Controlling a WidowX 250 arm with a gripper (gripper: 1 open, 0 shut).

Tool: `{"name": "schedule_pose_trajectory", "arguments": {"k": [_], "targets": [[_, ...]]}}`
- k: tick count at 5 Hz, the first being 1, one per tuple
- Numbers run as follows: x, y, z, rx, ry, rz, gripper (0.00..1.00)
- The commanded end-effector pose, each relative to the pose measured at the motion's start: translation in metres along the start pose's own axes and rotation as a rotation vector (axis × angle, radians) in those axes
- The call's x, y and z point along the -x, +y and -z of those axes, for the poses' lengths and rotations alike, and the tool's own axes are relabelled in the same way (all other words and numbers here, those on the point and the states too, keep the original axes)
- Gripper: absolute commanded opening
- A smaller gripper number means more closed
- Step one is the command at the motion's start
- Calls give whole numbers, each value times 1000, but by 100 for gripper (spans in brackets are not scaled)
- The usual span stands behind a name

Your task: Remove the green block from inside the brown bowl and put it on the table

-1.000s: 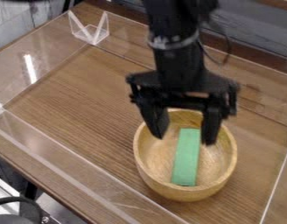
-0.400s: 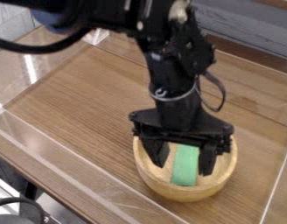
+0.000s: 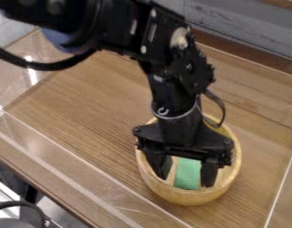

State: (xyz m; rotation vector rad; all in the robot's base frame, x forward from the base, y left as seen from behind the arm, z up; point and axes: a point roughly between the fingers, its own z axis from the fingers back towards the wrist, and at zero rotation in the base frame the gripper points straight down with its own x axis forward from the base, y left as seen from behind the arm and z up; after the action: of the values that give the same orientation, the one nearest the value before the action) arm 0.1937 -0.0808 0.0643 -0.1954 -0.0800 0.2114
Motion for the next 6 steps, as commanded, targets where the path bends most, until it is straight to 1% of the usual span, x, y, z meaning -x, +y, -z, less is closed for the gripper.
{"name": "schedule_pose_trajectory", "arguments": {"k": [1,3,4,6], "targets": [[-8,-1,5,19,-38,-8,100],[-13,3,27,28,-51,-21,100],[-13,5,33,30,-51,-24,0],[-13,7,34,28,-41,-19,0]]}}
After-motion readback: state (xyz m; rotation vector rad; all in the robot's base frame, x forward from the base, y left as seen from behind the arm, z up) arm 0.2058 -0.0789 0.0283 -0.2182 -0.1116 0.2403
